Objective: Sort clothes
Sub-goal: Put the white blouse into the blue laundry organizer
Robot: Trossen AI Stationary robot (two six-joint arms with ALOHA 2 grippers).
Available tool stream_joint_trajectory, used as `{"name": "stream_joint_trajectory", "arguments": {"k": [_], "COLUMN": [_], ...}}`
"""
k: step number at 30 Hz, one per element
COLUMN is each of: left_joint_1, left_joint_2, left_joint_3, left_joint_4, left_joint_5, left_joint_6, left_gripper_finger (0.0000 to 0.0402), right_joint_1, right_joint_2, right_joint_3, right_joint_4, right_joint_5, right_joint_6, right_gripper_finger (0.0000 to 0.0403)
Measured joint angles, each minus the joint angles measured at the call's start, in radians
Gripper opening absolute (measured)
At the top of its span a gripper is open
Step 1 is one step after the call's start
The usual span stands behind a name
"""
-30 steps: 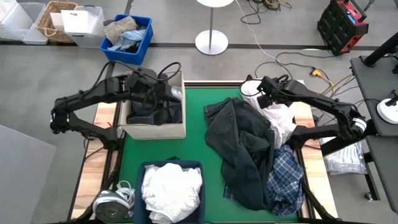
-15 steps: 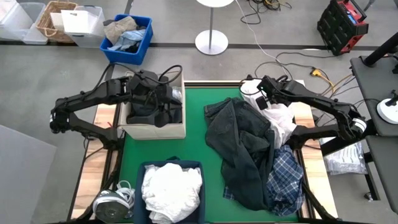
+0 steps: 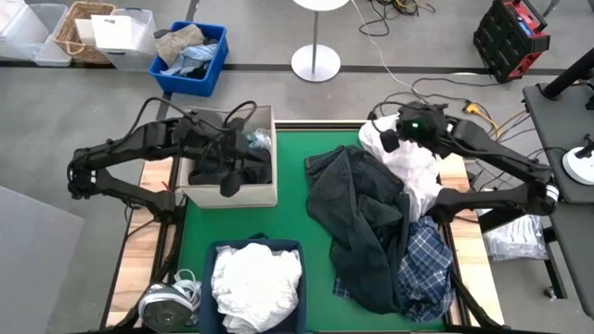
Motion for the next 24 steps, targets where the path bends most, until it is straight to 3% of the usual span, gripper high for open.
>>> {"name": "stream_joint_trajectory", "arguments": {"k": [4, 12, 19, 24], "left_joint_1": [-0.02, -0.079, -0.116, -0.115], "left_joint_2": [-0.025, -0.047, -0.008, 0.071], "left_joint_3": [0.0, 0.0, -0.001, -0.002], "left_joint_4": [0.0, 0.001, 0.019, 0.12], "left_joint_5": [0.0, -0.025, -0.044, -0.044], "left_joint_6": [-0.024, -0.071, 0.01, 0.014], "left_gripper_finger": [0.0037, 0.0037, 0.0037, 0.0037], "right_joint_1": [0.088, 0.198, 0.234, 0.278], "right_joint_2": [-0.041, -0.051, 0.002, 0.068], "right_joint_3": [0.03, 0.117, 0.215, 0.269], "right_joint_4": [0.164, 0.413, 0.502, 0.504], "right_joint_5": [-0.016, -0.167, -0.427, -0.499], "right_joint_6": [-0.067, -0.184, -0.191, -0.19], "right_gripper_finger": [0.0008, 0.0008, 0.0008, 0.0008]}}
